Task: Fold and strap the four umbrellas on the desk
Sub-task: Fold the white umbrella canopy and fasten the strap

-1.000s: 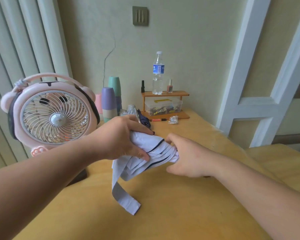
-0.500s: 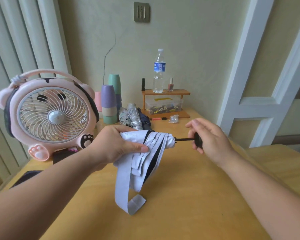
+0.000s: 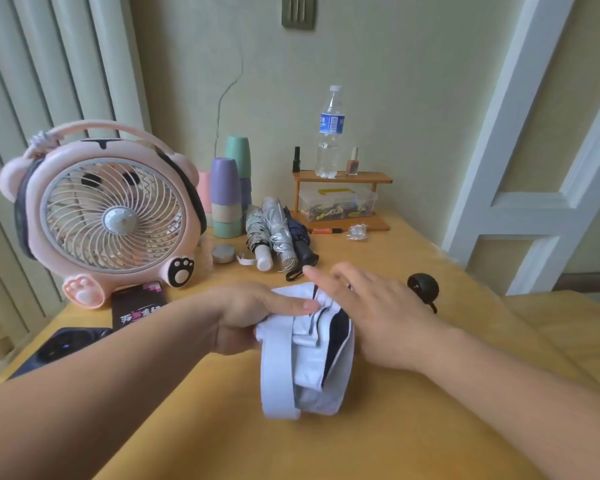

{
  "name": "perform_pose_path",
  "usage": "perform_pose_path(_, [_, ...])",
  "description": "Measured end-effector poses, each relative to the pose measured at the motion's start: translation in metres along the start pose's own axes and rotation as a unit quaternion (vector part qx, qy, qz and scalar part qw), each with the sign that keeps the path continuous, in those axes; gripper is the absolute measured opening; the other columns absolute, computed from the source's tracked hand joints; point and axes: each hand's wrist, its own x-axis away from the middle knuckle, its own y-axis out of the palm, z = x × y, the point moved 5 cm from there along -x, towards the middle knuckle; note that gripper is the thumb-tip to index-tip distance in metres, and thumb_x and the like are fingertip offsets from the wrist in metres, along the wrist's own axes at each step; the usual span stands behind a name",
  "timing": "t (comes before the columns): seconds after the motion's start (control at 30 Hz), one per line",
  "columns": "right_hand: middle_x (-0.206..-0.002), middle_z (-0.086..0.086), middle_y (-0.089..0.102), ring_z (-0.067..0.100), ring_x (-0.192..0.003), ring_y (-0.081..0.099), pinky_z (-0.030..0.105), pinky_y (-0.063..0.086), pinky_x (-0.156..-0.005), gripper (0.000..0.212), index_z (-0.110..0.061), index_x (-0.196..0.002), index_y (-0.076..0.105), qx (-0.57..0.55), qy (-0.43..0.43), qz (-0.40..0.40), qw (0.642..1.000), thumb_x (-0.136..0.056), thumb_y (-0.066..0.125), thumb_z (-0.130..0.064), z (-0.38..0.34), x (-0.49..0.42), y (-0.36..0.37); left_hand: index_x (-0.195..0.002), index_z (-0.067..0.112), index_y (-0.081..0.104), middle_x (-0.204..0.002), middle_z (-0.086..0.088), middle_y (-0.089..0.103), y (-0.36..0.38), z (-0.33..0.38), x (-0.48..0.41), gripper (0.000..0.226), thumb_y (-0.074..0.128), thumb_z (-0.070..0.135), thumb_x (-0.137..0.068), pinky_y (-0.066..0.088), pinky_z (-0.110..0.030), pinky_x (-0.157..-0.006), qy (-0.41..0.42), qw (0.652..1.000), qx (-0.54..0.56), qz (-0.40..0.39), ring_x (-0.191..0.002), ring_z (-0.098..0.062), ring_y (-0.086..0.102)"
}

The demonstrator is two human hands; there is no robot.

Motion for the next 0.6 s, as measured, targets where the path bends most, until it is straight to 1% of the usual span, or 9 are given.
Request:
perform_pose_path(0.03, [-0.118, 0.006, 0.056, 0.031, -0.096, 0.062, 0.035, 0.038, -0.058, 0.096, -0.029, -0.153, 0.015, 0.018, 0.014, 0.007, 1.000, -0.076, 0.071, -0.018, 0.000, -0.003, 0.003, -0.123, 0.004, 0.070, -0.122, -0.017, 0.072, -0.001, -0.002, 0.000, 0.042, 0.080, 0.018, -0.085, 0.047, -0.049, -0.110, -0.003, 0.999, -0.042, -0.015, -0.115, -0.033, 0.069])
perform_pose_path(0.1, [-0.097, 0.006, 0.058, 0.036, -0.083, 0.061, 0.036, 0.031, -0.056, 0.046, -0.022, -0.126, 0.043, 0.012, 0.021, -0.001, 1.000, -0.085, 0.062, -0.014, -0.002, -0.008, 0.000, -0.109, 0.011, 0.074, -0.111, -0.013, 0.076, -0.004, 0.003, 0.001, 0.046, 0.093, 0.027, -0.071, 0.050, -0.055, -0.106, 0.012, 0.985, -0.171, 0.013, -0.109, -0.034, 0.071])
perform_pose_path(0.13, [-0.095, 0.005, 0.058, 0.036, -0.083, 0.059, 0.037, 0.032, -0.058, 0.024, -0.021, -0.109, 0.046, -0.005, 0.032, -0.018, 0.999, -0.089, 0.056, -0.013, -0.004, -0.010, -0.004, -0.102, 0.015, 0.075, -0.105, -0.009, 0.077, -0.006, 0.009, 0.003, 0.052, 0.097, 0.038, -0.061, 0.053, -0.054, -0.101, 0.025, 0.966, -0.254, 0.040, -0.105, -0.032, 0.072])
perform_pose_path(0.17, [-0.092, 0.003, 0.056, 0.033, -0.081, 0.055, 0.036, 0.032, -0.060, 0.013, -0.022, -0.095, 0.043, -0.014, 0.040, -0.040, 0.998, -0.092, 0.053, -0.014, -0.006, -0.013, -0.005, -0.097, 0.019, 0.073, -0.100, -0.003, 0.077, -0.005, 0.016, 0.005, 0.057, 0.097, 0.048, -0.055, 0.057, -0.048, -0.095, 0.030, 0.937, -0.343, 0.064, -0.099, -0.028, 0.073])
perform_pose_path(0.27, [-0.079, -0.008, 0.043, 0.025, -0.075, 0.046, 0.035, 0.035, -0.061, 0.026, -0.025, -0.076, 0.034, -0.044, 0.066, -0.087, 0.993, -0.093, 0.053, -0.021, -0.012, -0.020, -0.007, -0.093, 0.024, 0.065, -0.090, 0.005, 0.072, 0.007, 0.032, 0.012, 0.062, 0.091, 0.064, -0.053, 0.057, -0.034, -0.071, 0.020, 0.816, -0.566, 0.116, -0.084, -0.018, 0.069])
perform_pose_path(0.33, [-0.074, -0.005, 0.045, 0.024, -0.071, 0.048, 0.036, 0.042, -0.059, 0.024, -0.023, -0.071, 0.040, -0.082, 0.087, -0.119, 0.986, -0.089, 0.055, -0.019, -0.012, -0.024, -0.006, -0.093, 0.025, 0.061, -0.084, 0.005, 0.069, 0.016, 0.038, 0.013, 0.063, 0.088, 0.067, -0.054, 0.051, -0.030, -0.060, 0.022, 0.744, -0.653, 0.141, -0.075, -0.017, 0.066])
perform_pose_path(0.47, [-0.063, 0.000, 0.050, 0.026, -0.063, 0.040, 0.038, 0.044, -0.057, 0.020, -0.019, -0.065, 0.052, -0.168, 0.107, -0.251, 0.947, -0.080, 0.066, -0.018, -0.008, -0.027, 0.000, -0.093, 0.023, 0.051, -0.079, 0.006, 0.059, 0.033, 0.046, 0.010, 0.058, 0.080, 0.066, -0.066, 0.033, -0.029, -0.053, 0.112, 0.595, -0.770, 0.202, -0.069, -0.018, 0.056])
perform_pose_path(0.53, [-0.058, 0.000, 0.041, 0.022, -0.066, 0.032, 0.035, 0.036, -0.055, 0.026, -0.019, -0.057, 0.046, -0.205, 0.128, -0.290, 0.926, -0.072, 0.067, -0.018, -0.004, -0.027, -0.002, -0.092, 0.023, 0.048, -0.078, 0.007, 0.055, 0.036, 0.047, 0.006, 0.053, 0.076, 0.063, -0.073, 0.031, -0.031, -0.056, 0.131, 0.589, -0.771, 0.205, -0.072, -0.018, 0.055])
perform_pose_path(0.6, [-0.058, 0.000, 0.036, 0.021, -0.066, 0.029, 0.033, 0.030, -0.054, 0.033, -0.019, -0.056, 0.039, -0.204, 0.131, -0.293, 0.925, -0.074, 0.066, -0.014, -0.005, -0.028, -0.006, -0.088, 0.022, 0.058, -0.074, 0.007, 0.059, 0.034, 0.046, 0.003, 0.046, 0.077, 0.060, -0.070, 0.038, -0.028, -0.055, 0.111, 0.619, -0.752, 0.195, -0.068, -0.016, 0.057])
